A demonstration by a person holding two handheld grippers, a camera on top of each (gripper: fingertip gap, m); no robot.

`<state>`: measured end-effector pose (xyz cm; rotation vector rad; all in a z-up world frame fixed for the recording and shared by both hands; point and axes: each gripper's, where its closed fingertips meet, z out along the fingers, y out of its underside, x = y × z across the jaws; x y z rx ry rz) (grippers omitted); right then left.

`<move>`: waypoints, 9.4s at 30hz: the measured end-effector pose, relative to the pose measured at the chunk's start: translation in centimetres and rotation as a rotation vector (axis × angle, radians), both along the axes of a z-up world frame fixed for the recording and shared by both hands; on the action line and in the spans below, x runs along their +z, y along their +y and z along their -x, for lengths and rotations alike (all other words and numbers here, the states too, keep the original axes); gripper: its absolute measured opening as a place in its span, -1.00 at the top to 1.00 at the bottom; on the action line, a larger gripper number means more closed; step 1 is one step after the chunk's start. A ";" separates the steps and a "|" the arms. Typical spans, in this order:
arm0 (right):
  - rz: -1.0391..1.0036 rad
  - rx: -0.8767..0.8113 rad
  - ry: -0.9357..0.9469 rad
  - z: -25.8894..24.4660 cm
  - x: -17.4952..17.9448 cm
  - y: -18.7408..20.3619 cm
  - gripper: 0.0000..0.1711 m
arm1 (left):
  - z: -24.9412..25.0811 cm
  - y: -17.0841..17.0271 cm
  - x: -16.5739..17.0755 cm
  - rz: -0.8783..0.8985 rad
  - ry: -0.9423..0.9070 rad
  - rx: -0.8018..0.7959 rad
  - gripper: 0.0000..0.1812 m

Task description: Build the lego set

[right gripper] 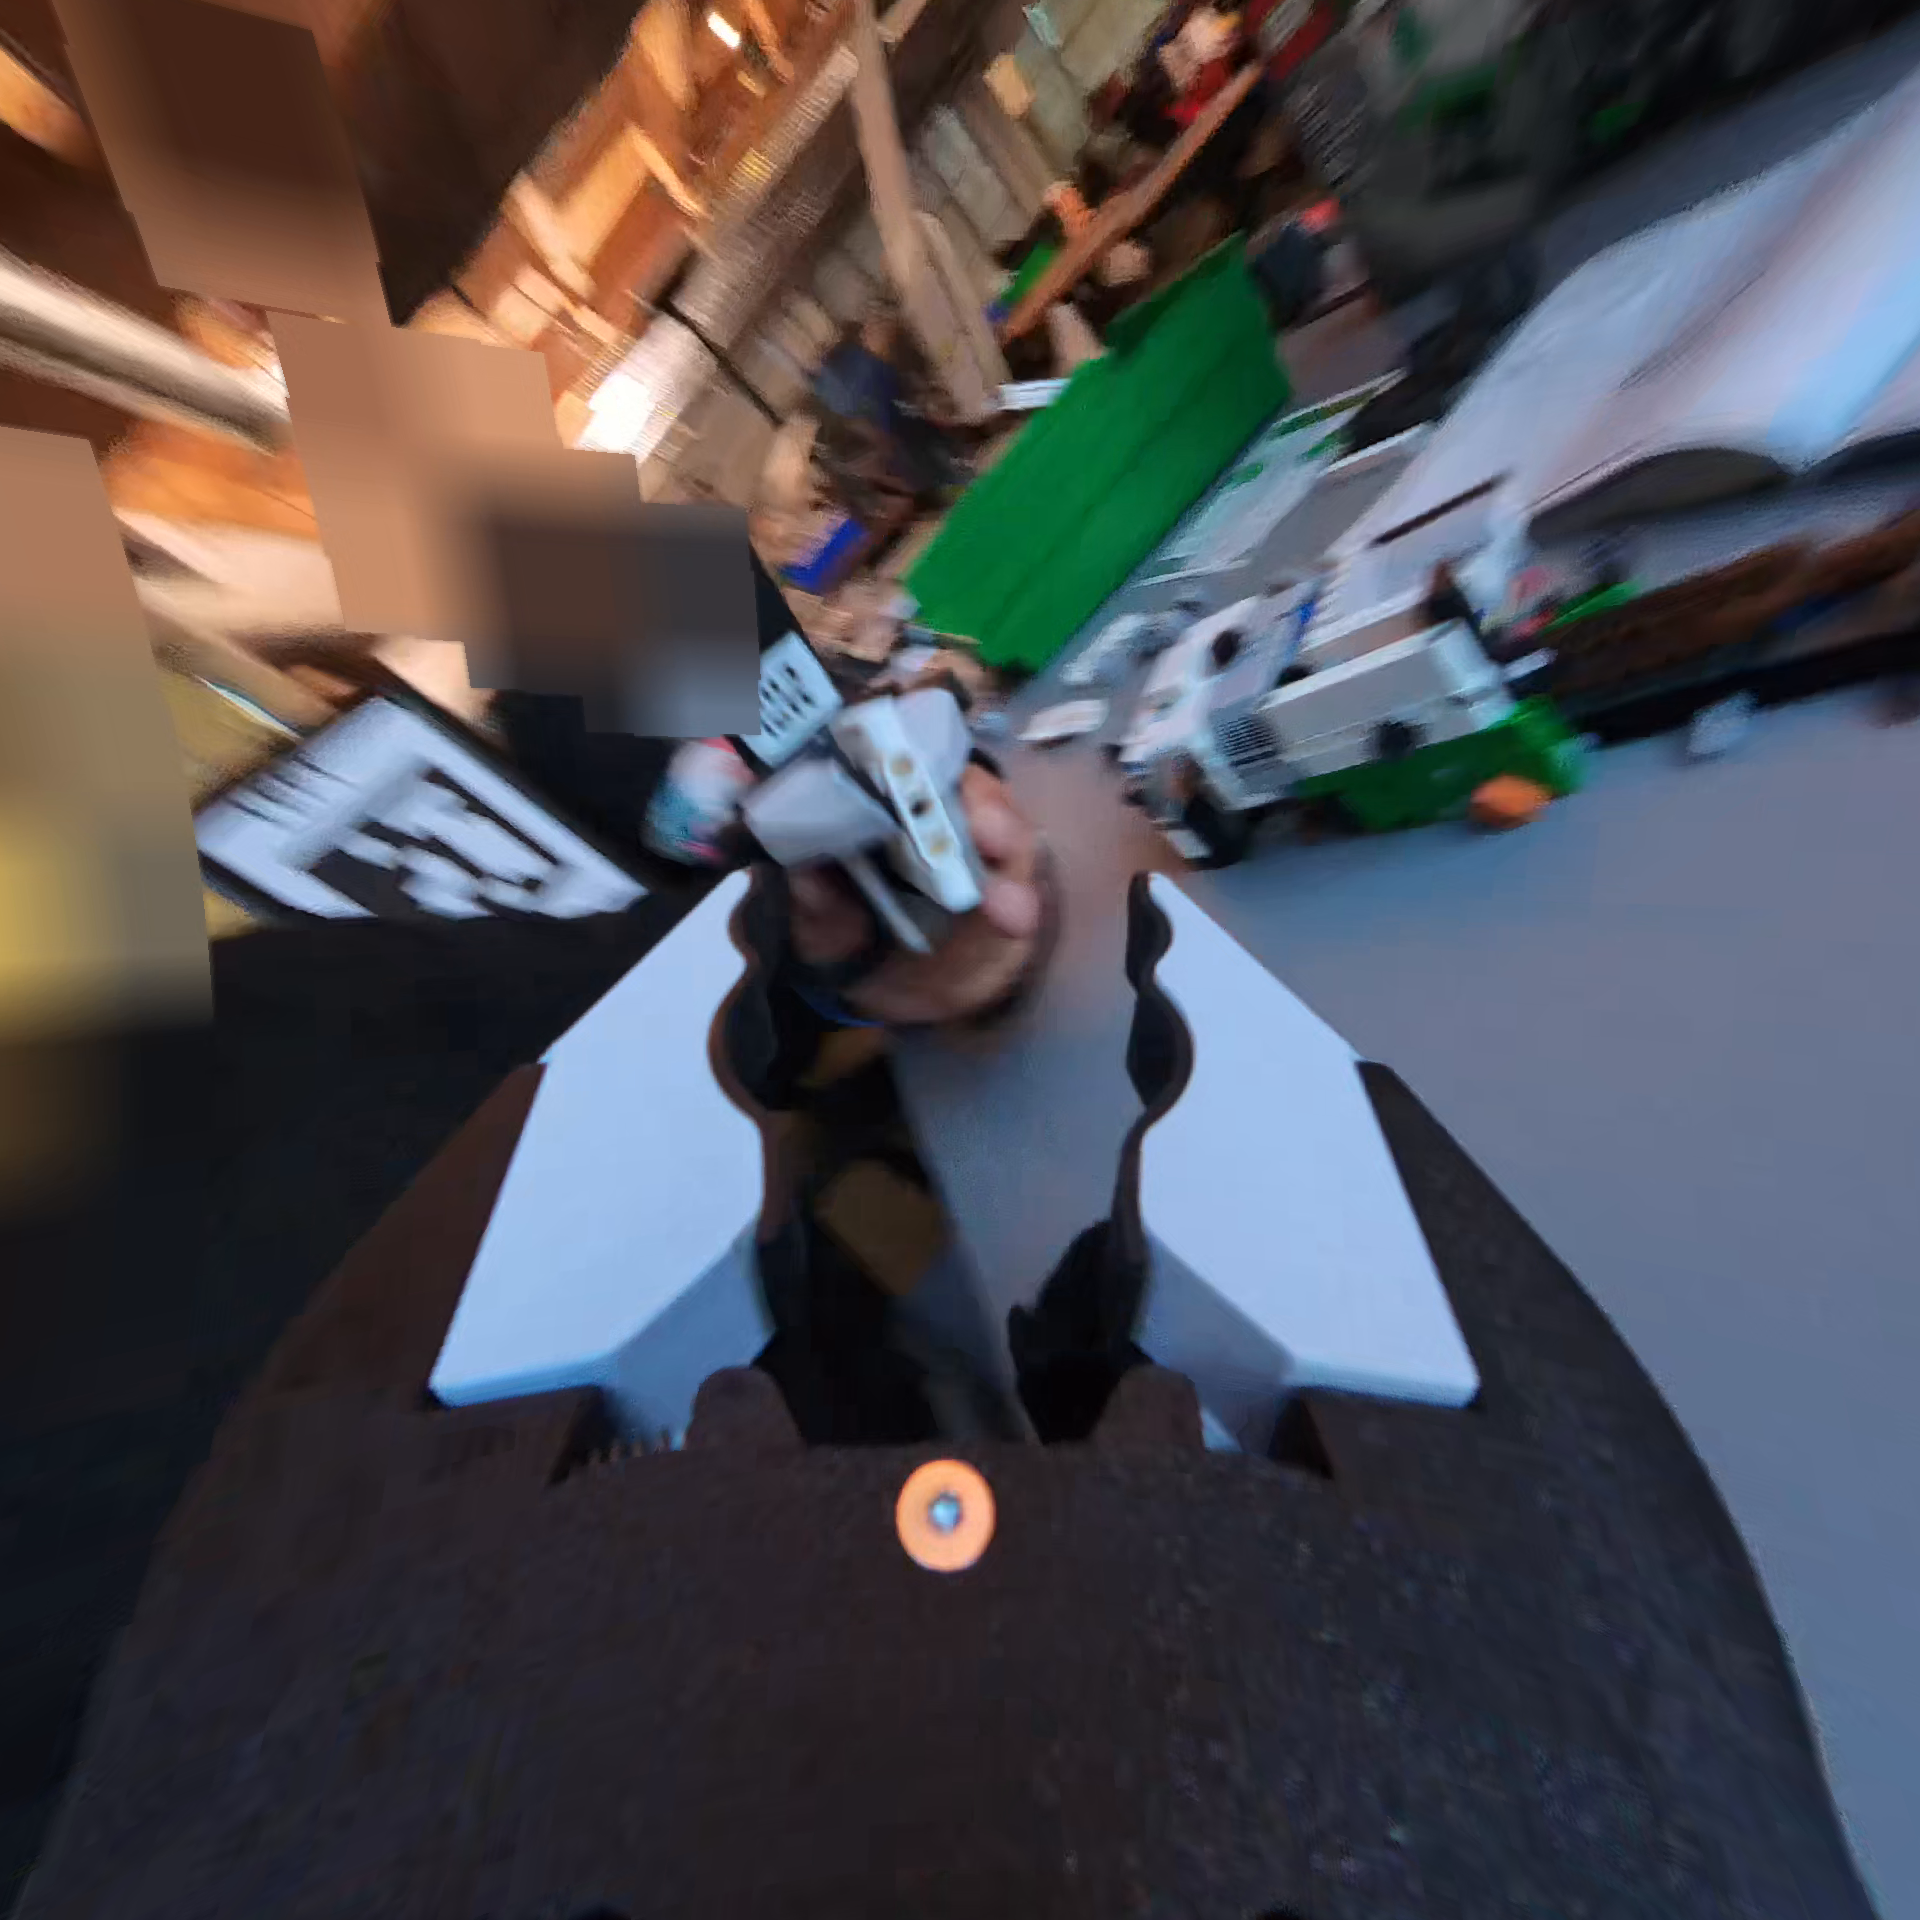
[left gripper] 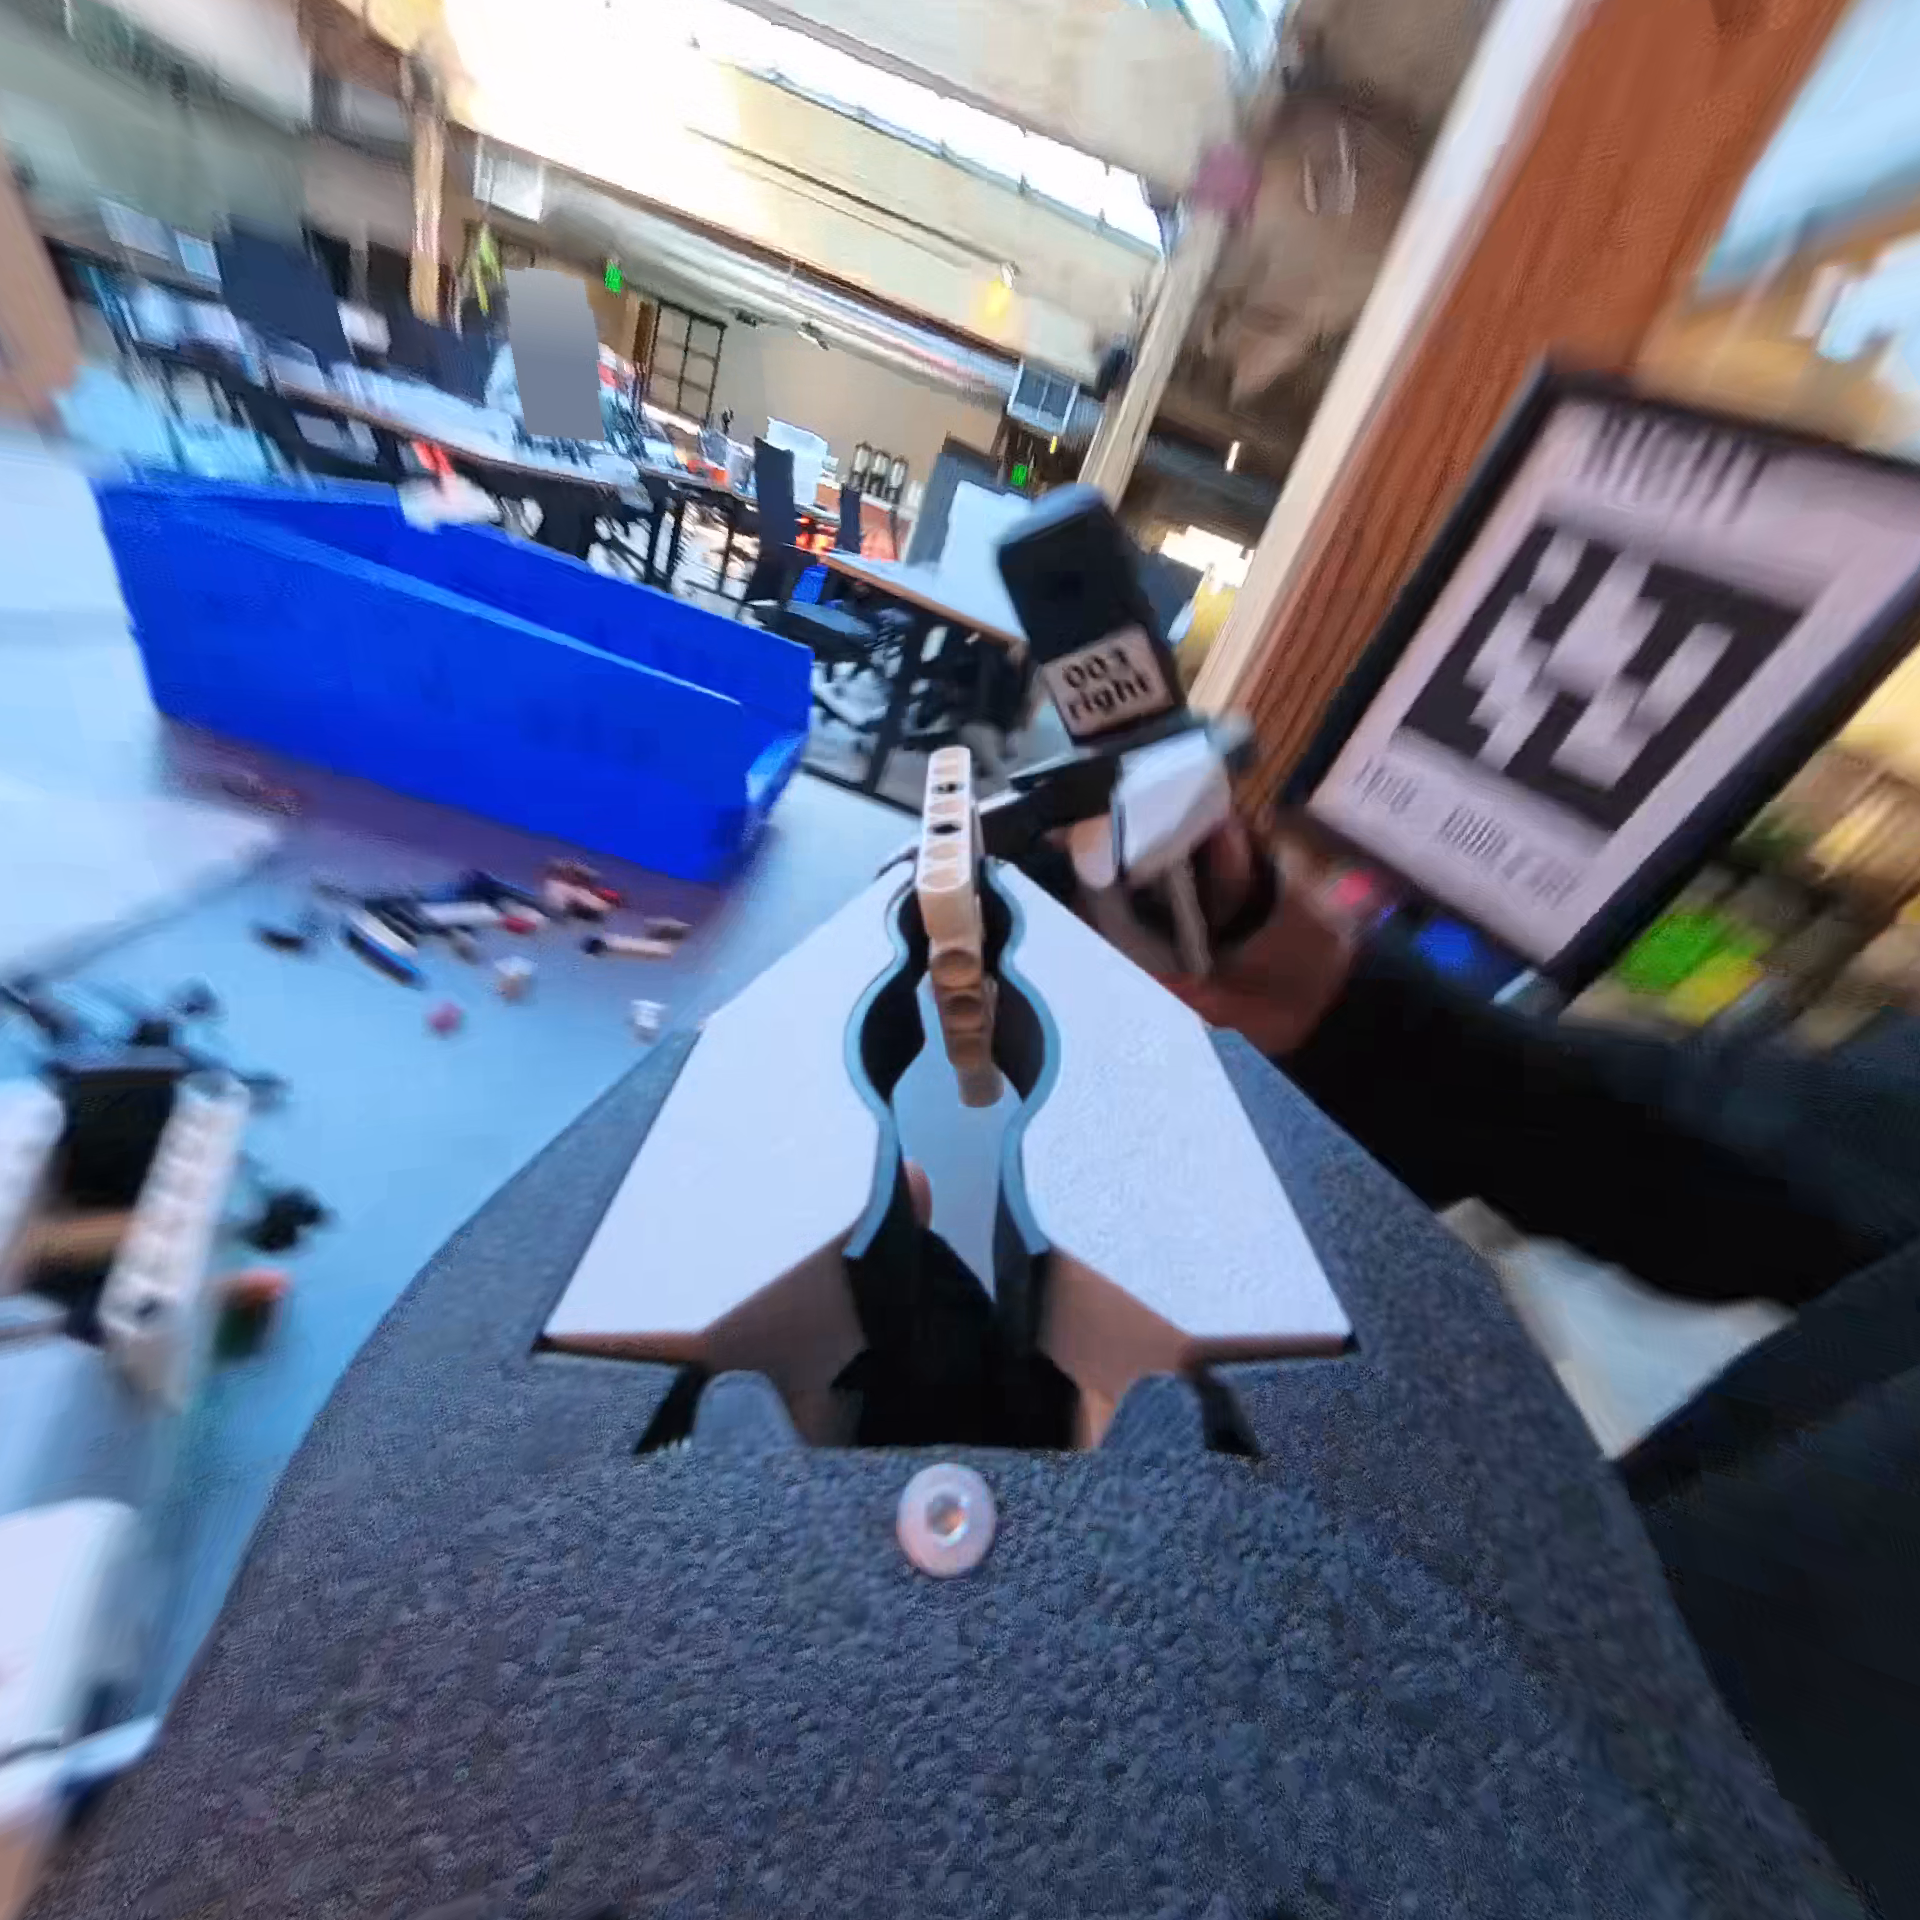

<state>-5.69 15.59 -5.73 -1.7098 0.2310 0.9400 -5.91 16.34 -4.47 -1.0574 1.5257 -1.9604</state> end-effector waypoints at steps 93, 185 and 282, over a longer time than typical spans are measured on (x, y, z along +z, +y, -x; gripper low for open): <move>0.565 -0.638 -0.698 -20.9 -11.8 -1.4 0.68 | 2.0 4.1 -8.4 -0.347 0.344 0.346 0.71; 0.686 -0.625 -0.771 -23.9 -13.4 2.7 0.91 | 1.0 4.9 -7.5 -0.230 0.325 0.275 0.71; 0.101 -0.446 -0.715 -17.5 -6.9 2.9 0.85 | -7.4 2.0 -10.6 -0.251 0.495 0.271 0.36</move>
